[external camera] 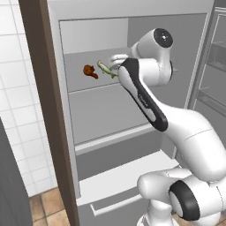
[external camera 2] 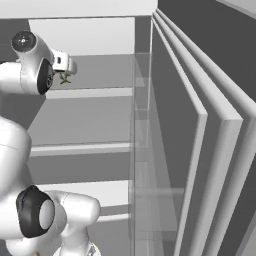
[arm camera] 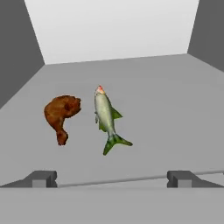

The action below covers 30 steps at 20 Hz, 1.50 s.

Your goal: Gather the broccoli and carrot from the fridge and place them on a tray on the dining counter. Then gather the fish and chicken drumstick from the fridge and place them on the other tray.

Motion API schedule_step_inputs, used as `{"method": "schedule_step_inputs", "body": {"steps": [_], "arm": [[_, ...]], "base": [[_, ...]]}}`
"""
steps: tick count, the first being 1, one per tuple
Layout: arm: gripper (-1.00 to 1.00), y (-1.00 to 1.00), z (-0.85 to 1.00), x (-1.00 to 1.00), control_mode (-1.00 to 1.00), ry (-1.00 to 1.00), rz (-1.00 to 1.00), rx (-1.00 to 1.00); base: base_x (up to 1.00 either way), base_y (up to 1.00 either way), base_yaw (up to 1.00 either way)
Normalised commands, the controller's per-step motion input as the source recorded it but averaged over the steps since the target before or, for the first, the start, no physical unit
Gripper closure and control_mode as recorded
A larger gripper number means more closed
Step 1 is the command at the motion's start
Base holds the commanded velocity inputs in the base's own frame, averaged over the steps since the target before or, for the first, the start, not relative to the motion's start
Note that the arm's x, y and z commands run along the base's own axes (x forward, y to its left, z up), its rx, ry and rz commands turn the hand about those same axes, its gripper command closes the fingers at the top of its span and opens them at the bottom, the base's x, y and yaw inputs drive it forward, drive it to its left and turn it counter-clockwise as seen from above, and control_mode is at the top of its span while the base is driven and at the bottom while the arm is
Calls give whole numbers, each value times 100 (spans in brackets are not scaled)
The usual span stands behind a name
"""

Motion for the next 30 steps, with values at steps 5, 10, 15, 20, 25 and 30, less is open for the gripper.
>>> {"method": "schedule_step_inputs", "body": {"steps": [5,10,15,20,25,30], "arm": [[-100,10,-15,59,-100,7,0,0],[-100,18,-15,56,-100,5,0,0],[-100,12,-16,49,-100,4,0,0],[-100,7,-19,43,-100,5,0,0],[-100,10,-20,40,-100,4,0,0],[-100,19,-21,38,-100,6,0,0]], "base": [[0,0,0],[0,0,0],[0,0,0],[0,0,0],[0,0,0],[0,0,0]]}}
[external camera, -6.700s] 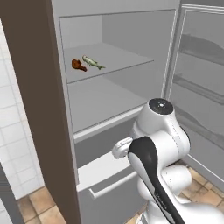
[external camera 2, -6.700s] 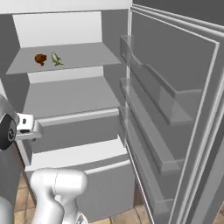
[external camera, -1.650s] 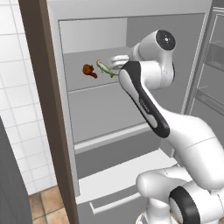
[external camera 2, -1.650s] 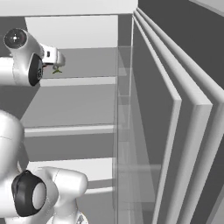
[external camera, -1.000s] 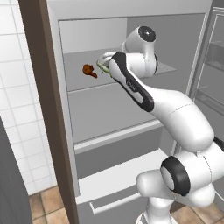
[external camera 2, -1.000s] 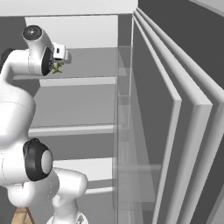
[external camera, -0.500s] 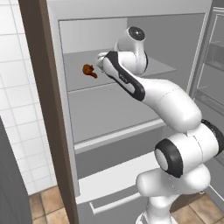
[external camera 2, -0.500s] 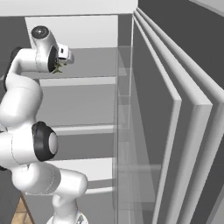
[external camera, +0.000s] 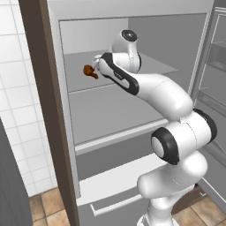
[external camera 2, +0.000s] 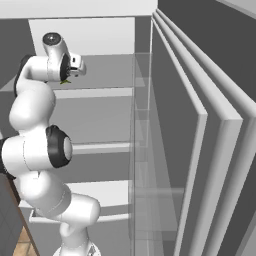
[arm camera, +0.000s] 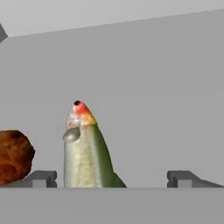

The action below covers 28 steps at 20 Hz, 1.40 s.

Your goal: Gather the broccoli and carrot from the fridge and place them on a tray on the dining counter. Then gather the fish and chicken drumstick from the fridge and place them on the other tray.

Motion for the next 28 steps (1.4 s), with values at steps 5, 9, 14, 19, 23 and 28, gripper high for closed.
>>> {"method": "schedule_step_inputs", "body": {"steps": [5,9,14,19,23,28], "arm": [[-100,15,-20,37,-100,6,0,0],[-100,16,-22,35,-100,9,0,0],[100,13,-23,28,-100,6,0,0],[100,0,-20,-7,-100,-2,0,0],[100,-2,-26,-31,-100,-4,0,0],[100,-18,-25,-55,-100,-16,-1,3]], "base": [[0,0,0],[0,0,0],[0,0,0],[0,0,0],[0,0,0],[0,0,0]]}}
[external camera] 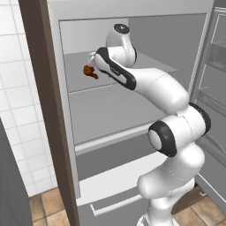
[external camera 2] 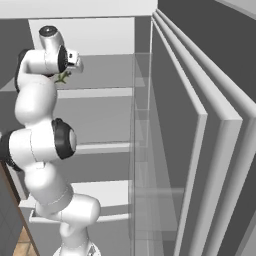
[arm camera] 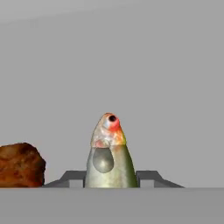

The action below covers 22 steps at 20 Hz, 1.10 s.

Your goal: Gather the broccoli and carrot from the fridge and place them on a tray on the dining counter. Then gather the fish and chicken drumstick from the fridge and place them on the other tray.

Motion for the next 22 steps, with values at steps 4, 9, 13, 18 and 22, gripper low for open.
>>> {"method": "schedule_step_inputs", "body": {"steps": [4,9,13,18,22], "arm": [[100,-40,-9,-65,-100,-27,0,5],[100,-41,16,-77,-100,-27,0,6],[100,-38,59,-90,-100,-16,-4,9],[100,-24,69,-86,-100,-3,-7,8],[100,-15,51,-91,-100,1,-4,7]], "base": [[0,0,0],[0,0,0],[0,0,0],[0,0,0],[0,0,0]]}}
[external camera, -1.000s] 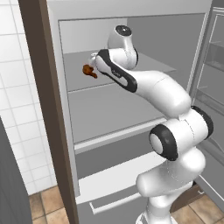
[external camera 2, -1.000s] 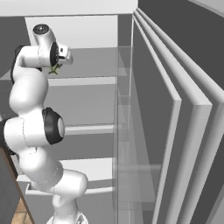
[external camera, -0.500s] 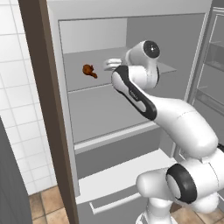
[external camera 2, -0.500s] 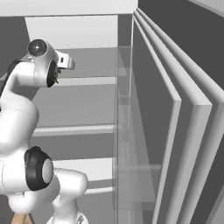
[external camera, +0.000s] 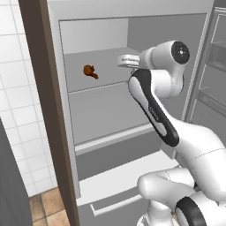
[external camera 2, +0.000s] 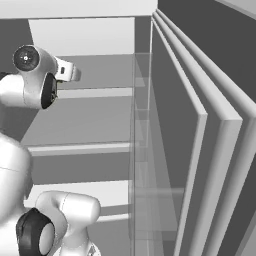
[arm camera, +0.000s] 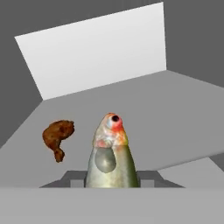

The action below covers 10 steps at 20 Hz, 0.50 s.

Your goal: Gather the broccoli and carrot from the fridge and place them on a tray on the dining counter. Then gather the fish and chicken drumstick from the fridge and place them on the other tray.

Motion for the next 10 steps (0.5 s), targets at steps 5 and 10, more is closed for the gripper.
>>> {"method": "schedule_step_inputs", "body": {"steps": [5,10], "arm": [[100,-11,20,-88,-100,7,0,4],[100,-11,0,-93,-100,6,0,0]], "base": [[0,0,0],[0,0,0]]}}
